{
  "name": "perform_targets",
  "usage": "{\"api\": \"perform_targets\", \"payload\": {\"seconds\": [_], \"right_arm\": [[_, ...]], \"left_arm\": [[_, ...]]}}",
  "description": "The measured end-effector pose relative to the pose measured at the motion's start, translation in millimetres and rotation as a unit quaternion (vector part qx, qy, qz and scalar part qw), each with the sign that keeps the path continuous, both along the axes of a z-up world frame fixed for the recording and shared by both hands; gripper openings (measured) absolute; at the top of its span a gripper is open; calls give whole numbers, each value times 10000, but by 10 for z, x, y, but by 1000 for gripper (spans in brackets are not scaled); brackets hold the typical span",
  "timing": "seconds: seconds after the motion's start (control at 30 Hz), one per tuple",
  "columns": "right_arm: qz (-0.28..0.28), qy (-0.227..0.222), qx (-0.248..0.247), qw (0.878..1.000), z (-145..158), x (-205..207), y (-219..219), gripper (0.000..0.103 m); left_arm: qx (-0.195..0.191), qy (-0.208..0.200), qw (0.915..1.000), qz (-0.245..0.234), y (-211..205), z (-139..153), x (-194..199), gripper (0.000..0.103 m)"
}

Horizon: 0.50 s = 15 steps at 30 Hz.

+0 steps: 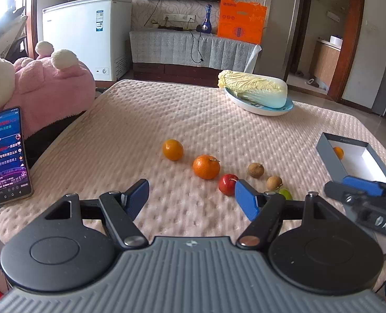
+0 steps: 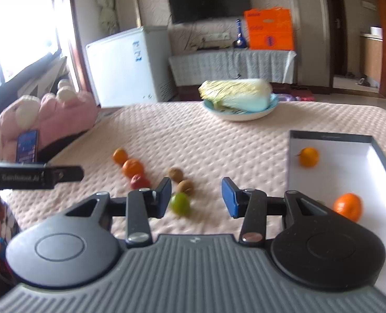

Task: Organize fruits
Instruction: 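Grasp the green lime with the right tool while the left grasps the red apple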

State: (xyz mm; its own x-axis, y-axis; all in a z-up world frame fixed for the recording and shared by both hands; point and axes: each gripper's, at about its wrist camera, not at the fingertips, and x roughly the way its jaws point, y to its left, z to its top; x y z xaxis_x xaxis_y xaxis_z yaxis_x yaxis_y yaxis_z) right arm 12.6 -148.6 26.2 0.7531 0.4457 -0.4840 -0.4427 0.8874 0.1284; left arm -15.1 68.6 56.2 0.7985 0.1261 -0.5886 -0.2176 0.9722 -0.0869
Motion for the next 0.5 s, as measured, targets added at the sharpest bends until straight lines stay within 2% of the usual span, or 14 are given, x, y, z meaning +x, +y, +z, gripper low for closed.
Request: {"api": "perform_targets", "payload": {"seconds": [0.2, 0.43, 0.5], "right_arm": [[25, 376, -417, 9984, -248, 145, 358, 45], [-32, 480, -681, 9965, -425, 284, 598, 44], [-63, 583, -786, 9952, -483, 341, 634, 29]], "left_arm": [[-100, -21, 9999, -14, 108, -24, -38, 77], [-162, 96, 9998, -66, 231, -118, -9, 77], [-187, 130, 9996, -141, 234, -162, 28, 77]]}}
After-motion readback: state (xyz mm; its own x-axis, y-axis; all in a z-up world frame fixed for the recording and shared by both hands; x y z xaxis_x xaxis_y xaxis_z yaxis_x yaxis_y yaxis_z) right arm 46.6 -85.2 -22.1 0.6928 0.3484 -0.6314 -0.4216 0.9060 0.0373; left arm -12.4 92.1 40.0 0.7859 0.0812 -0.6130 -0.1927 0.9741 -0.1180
